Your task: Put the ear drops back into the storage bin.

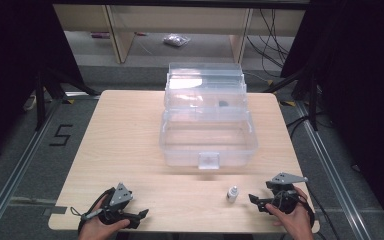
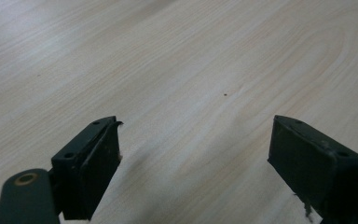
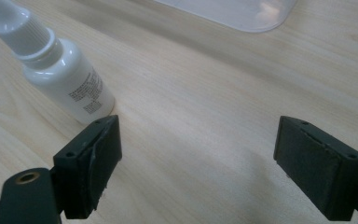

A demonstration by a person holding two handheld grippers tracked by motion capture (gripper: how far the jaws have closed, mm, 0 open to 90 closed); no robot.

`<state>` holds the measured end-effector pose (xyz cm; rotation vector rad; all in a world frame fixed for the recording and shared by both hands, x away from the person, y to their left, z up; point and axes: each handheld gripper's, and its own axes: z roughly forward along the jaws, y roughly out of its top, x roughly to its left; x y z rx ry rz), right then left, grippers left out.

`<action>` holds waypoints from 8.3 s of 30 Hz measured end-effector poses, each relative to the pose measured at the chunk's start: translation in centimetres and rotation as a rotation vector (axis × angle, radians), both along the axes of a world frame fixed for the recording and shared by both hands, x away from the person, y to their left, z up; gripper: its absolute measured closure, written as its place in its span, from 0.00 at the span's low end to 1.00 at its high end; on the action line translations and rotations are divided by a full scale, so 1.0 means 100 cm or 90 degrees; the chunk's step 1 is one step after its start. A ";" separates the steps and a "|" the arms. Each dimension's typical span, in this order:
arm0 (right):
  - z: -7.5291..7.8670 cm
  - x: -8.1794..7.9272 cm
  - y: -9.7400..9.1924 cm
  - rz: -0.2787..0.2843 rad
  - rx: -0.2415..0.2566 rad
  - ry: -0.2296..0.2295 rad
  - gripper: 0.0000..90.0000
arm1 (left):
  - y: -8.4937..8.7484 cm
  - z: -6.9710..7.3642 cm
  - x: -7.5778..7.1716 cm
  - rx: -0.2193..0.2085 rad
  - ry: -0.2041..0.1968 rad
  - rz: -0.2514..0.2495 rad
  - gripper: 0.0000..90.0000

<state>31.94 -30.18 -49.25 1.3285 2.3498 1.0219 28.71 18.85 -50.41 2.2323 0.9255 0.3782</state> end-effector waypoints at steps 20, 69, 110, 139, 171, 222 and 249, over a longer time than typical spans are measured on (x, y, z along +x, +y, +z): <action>0.025 -0.003 0.018 0.064 -0.060 0.053 0.22 | -0.001 0.000 0.000 0.007 0.000 -0.006 0.18; 0.056 0.009 0.085 0.252 -0.211 0.069 0.31 | 0.002 -0.001 0.002 0.015 0.009 -0.002 0.18; 0.045 0.034 0.114 0.324 -0.324 0.147 0.50 | 0.002 -0.001 0.002 0.014 0.007 -0.003 0.18; 0.057 0.044 0.127 0.346 -0.387 0.171 0.67 | 0.000 -0.003 0.002 -0.013 0.005 0.017 0.18; 0.127 0.067 0.112 0.352 -0.336 0.175 0.67 | 0.001 -0.002 0.002 -0.001 0.008 0.008 0.18; 0.181 0.155 0.086 0.259 -0.314 0.190 0.67 | 0.003 -0.001 0.003 0.014 0.008 0.001 0.18; 0.125 0.194 0.083 0.207 -0.332 0.229 0.67 | 0.001 -0.003 0.002 -0.007 0.010 0.011 0.18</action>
